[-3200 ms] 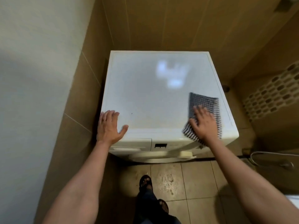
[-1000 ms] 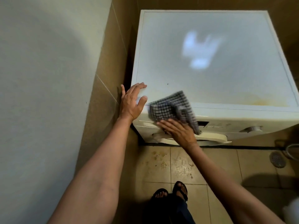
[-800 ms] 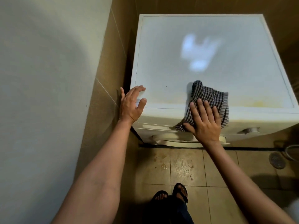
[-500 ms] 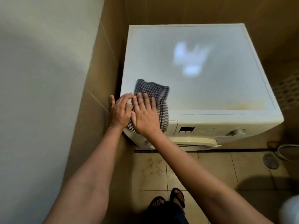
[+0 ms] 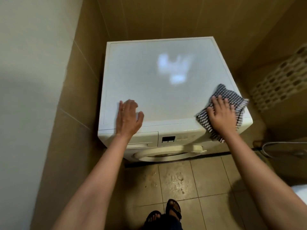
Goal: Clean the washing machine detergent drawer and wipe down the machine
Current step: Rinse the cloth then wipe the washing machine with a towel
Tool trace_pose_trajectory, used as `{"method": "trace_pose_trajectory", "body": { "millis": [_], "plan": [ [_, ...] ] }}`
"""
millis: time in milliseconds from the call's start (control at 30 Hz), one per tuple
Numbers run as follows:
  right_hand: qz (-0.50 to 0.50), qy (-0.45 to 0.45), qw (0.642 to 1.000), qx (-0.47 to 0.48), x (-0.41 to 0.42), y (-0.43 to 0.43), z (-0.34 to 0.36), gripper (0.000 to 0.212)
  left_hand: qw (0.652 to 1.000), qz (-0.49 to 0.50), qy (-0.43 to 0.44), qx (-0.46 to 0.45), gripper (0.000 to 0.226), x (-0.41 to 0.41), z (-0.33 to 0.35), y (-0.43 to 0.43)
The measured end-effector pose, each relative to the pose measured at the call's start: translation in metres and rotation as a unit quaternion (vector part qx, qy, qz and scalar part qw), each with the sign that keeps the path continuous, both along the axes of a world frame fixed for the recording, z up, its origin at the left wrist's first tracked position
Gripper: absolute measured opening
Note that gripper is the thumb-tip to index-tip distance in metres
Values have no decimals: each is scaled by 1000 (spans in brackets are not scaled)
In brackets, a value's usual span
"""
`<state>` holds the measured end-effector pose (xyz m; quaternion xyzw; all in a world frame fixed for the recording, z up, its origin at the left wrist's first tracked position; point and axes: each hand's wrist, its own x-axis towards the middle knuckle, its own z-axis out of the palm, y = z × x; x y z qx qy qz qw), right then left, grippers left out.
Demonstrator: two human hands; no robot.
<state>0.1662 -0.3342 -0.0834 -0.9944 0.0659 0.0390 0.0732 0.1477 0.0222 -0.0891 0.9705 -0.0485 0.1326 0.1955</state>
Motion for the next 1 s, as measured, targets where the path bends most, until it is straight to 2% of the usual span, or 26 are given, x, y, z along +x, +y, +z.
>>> {"method": "trace_pose_trajectory", "body": {
  "millis": [100,200,267,367,500,600,700,767,867,1000],
  "plan": [
    [-89,-3,996,13,20,-14,-2,70,998,-57,27,-28,41,9,-4,-27],
    [-137,2,991,2,36,7,-3,67,998,-45,34,-39,46,13,-9,-33],
    [-127,7,992,8,45,36,-2,67,997,-29,47,-55,47,14,-8,-34],
    [-9,3,999,40,51,103,-2,70,996,-18,58,-61,49,15,-5,-35],
    [170,18,984,50,21,181,-1,67,995,0,73,-66,49,13,-3,-32],
    [253,23,965,63,4,179,-2,67,995,6,75,-72,52,10,0,-32],
    [328,15,943,50,2,139,-5,59,995,19,78,-62,61,8,3,-34],
    [317,16,947,42,7,104,-4,58,993,28,94,-67,64,8,4,-35],
    [245,14,969,31,22,52,-4,63,989,41,116,-77,60,9,6,-38],
    [58,-19,998,25,64,-5,-5,68,990,41,107,-78,65,7,7,-38]
  ]
}}
